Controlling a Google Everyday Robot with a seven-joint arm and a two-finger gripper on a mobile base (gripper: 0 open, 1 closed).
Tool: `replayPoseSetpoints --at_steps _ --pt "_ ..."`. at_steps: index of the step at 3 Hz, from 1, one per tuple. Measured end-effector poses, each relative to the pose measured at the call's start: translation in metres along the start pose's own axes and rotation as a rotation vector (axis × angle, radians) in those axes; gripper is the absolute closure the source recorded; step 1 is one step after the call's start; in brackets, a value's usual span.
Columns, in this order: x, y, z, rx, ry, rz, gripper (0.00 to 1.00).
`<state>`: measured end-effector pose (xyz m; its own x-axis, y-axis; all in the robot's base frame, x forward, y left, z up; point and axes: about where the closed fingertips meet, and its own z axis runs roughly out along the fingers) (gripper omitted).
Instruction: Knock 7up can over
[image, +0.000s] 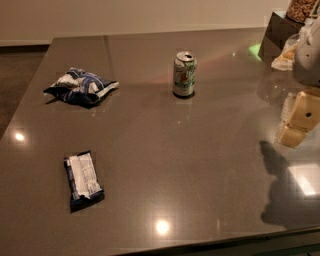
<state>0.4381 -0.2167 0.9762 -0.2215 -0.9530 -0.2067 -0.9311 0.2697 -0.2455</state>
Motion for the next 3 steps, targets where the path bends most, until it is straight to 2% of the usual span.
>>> replayPoseSetpoints --at_steps 1,2,3 --pt "0.0 0.0 0.0 0.0 0.0 0.0 0.0" --pt "-0.005 -0.02 0.01 0.009 -0.016 0.022 0.0" --pt "-0.014 -0.058 0.032 0.033 -0.062 0.07 0.0"
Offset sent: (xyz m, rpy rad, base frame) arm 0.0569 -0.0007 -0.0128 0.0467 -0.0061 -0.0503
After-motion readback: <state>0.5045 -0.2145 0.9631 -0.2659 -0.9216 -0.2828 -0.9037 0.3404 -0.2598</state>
